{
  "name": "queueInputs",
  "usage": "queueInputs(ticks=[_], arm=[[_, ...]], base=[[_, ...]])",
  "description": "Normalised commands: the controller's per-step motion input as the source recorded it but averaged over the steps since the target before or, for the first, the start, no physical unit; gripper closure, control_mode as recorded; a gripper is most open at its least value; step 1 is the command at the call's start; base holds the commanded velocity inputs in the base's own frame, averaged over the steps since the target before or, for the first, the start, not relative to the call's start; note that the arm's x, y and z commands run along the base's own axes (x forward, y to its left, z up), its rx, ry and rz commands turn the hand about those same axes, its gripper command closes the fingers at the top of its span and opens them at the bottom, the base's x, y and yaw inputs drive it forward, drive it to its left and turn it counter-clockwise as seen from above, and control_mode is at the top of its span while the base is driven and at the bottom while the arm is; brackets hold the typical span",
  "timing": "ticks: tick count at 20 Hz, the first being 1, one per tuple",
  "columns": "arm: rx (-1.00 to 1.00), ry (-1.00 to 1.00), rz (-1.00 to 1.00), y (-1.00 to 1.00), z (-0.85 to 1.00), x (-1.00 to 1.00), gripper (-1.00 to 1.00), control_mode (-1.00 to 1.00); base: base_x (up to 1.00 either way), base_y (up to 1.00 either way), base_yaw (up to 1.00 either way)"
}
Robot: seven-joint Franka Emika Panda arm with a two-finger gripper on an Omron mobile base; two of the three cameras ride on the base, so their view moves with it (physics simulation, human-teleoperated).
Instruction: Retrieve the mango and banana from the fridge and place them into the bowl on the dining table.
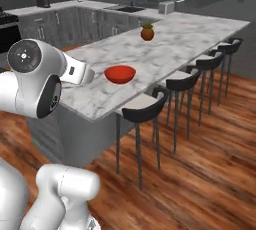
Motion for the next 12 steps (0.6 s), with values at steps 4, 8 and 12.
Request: queueInputs(ticks=[4, 8, 12], arm=[[0.00, 0.00, 0.00, 0.00, 0.00, 0.00, 1.00, 1.00], [0.00, 0.00, 0.00, 0.00, 0.00, 0.00, 1.00, 1.00], [0.00, 0.00, 0.00, 0.00, 0.00, 0.00, 1.00, 1.00]], base=[[0.46, -1.00, 0.38], [0.65, -0.83, 0.38], [0.78, -0.68, 0.39]])
